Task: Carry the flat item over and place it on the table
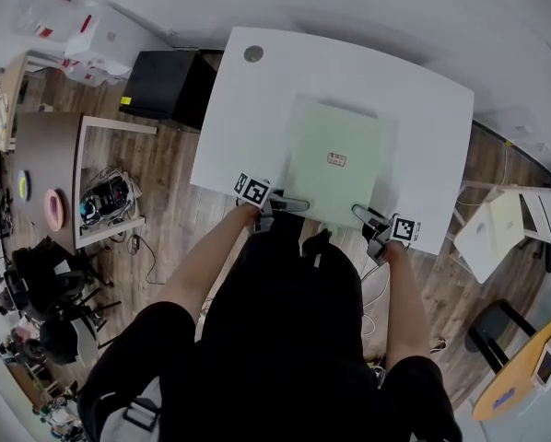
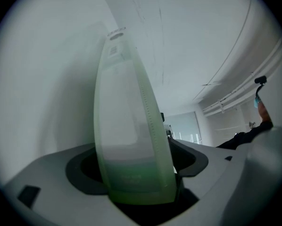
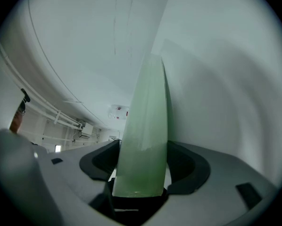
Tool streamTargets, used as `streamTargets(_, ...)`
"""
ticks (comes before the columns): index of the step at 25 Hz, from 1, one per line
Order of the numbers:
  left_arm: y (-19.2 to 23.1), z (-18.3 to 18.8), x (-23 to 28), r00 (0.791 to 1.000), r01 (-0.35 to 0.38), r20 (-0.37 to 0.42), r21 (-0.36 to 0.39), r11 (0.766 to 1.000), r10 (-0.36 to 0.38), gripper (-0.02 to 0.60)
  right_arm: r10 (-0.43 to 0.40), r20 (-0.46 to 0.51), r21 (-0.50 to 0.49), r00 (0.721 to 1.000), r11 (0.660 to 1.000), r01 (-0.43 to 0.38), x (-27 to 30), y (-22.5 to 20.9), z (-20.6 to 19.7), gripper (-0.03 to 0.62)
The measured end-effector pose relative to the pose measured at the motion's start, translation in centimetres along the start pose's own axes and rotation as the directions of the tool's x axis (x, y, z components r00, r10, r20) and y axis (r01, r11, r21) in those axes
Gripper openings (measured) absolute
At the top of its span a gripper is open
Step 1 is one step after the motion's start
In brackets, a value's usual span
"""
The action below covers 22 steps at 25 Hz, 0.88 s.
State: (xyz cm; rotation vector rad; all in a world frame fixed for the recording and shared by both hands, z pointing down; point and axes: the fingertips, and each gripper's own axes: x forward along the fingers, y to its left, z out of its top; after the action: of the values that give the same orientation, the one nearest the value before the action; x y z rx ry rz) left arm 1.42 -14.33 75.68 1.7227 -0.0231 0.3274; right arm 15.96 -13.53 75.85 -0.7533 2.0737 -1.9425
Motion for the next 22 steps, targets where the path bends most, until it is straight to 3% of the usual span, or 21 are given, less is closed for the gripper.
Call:
streamTargets(4,0.3,0.7,-0.6,0.999,0.005,0.032,-0.032,0.999,-0.004,0.387,-0.036,-0.013,0.036,0.999,0.999,0.037,-0.2,-0.8,-0.2,0.311)
streamTargets(16,1.8,2.2,-3.6,0.989,-0.056,0.133,-0.05,0.997,0.063,0.387,-0.072,-0.022,0.006,0.997,0.997,0.072,-0.3,-1.0,0.1,0.31)
streamTargets(22,1.9,2.1,-3.4,0.991,-0.082,0.106,-0.018,0.996,0.083,0.385,-0.106,-0.026,-0.024,0.994,0.994,0.106,-0.2,-1.1,0.1,0.311)
